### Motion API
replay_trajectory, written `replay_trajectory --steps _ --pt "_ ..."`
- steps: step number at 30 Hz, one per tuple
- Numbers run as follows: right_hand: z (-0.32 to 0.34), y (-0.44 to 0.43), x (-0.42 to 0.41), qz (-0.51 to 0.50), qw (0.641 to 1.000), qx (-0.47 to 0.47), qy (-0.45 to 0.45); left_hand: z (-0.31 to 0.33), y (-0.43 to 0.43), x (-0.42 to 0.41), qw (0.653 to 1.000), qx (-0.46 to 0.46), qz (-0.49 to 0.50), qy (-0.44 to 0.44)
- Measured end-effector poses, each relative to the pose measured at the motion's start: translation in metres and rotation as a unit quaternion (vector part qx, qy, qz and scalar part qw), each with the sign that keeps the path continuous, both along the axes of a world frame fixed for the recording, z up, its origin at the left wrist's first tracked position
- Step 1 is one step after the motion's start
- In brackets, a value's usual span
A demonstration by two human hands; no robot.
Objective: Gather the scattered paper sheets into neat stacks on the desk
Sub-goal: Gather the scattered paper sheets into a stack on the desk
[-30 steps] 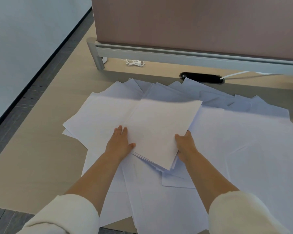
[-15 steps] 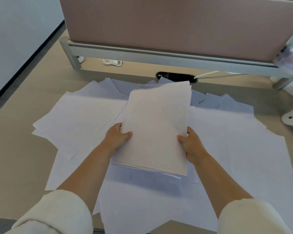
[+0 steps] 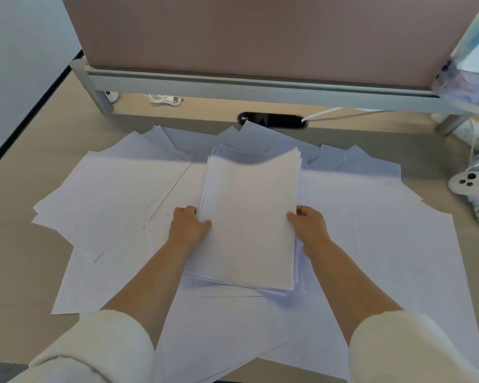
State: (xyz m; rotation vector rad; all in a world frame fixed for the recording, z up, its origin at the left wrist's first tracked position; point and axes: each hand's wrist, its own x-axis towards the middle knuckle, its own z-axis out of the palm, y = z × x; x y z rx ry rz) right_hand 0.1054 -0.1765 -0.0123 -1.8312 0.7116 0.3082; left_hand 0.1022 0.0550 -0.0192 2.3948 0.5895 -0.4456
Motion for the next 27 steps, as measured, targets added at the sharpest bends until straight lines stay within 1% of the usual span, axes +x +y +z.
replay_trajectory --steps 3,8,11,13,15,16,18,21,23,25,27 --pt "-0.005 -0.004 0.003 -0.005 1.0 -0.002 0.003 0.001 -0.001 0.003 1.0 -0.008 -0.005 -0.006" --pt "-0.008 -0.005 0.002 0.008 1.0 -0.017 0.008 0.0 0.0 0.001 0.999 0.019 -0.027 -0.022" --pt "-0.007 -0.005 0.0 0.02 0.999 -0.027 -0.04 -0.003 0.001 -0.001 0.999 0.016 -0.018 -0.037" --pt "-0.003 -0.002 -0.002 0.014 0.998 0.025 -0.051 -0.004 0.0 -0.003 0.999 0.019 -0.018 -0.042" --pt "-0.006 0.002 -0.003 -0.003 0.996 0.089 -0.025 -0.003 -0.001 -0.005 0.999 0.02 -0.022 -0.041" --pt "-0.007 0.004 -0.003 0.004 0.996 0.087 -0.011 -0.002 -0.002 -0.005 0.999 0.017 -0.023 -0.039" --pt "-0.01 0.004 -0.004 0.04 0.998 0.052 0.0 -0.001 -0.003 -0.005 0.999 0.01 -0.025 -0.034" --pt "-0.007 0.0 -0.003 0.071 0.995 0.064 -0.025 0.003 -0.003 -0.007 0.999 0.001 -0.026 -0.034" --pt "-0.004 -0.006 -0.001 0.069 0.992 0.096 -0.031 0.007 -0.003 -0.01 0.999 -0.03 0.009 -0.041" --pt "-0.002 -0.012 0.003 0.067 0.988 0.134 -0.024 0.011 -0.001 -0.012 0.988 -0.124 0.073 -0.047" --pt "0.0 -0.017 0.007 0.08 0.984 0.156 -0.013 0.012 0.003 -0.013 0.966 -0.219 0.129 -0.051"
